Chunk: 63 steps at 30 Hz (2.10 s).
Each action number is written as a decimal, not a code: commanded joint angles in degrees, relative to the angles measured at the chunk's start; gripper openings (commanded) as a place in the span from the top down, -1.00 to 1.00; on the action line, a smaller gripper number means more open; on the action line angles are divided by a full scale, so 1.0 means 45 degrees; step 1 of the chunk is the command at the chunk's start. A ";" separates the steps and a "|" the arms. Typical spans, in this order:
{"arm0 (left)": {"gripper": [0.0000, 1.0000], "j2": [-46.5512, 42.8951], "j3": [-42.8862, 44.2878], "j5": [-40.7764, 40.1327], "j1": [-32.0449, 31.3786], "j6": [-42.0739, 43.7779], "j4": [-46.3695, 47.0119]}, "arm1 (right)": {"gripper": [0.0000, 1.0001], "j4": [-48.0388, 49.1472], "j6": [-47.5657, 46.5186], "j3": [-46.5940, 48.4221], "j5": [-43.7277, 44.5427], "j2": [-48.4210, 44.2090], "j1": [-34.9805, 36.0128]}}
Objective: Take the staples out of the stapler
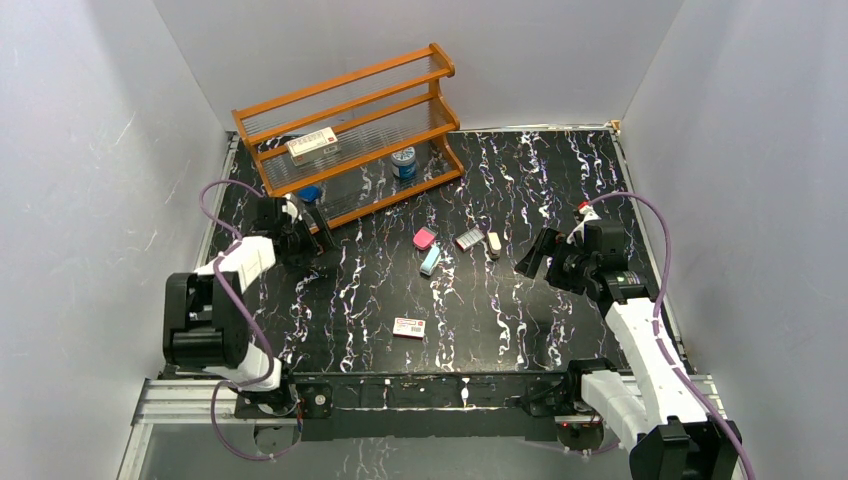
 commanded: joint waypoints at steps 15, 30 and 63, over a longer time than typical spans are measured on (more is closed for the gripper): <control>-0.91 0.6042 0.6381 -0.0677 0.1596 0.0662 0.1059 | -0.97 0.0151 -0.0166 0.0243 -0.0045 -0.0178 -0.0067; -0.89 -0.0350 0.0381 0.1068 0.1172 -0.0639 0.0850 | -0.97 0.1598 0.0076 0.0007 -0.2628 0.1572 -0.0002; -0.82 0.2678 0.3854 -0.2605 -0.9064 0.0078 -0.1347 | -0.97 0.1451 0.2279 -0.0821 -0.0631 0.1015 0.0197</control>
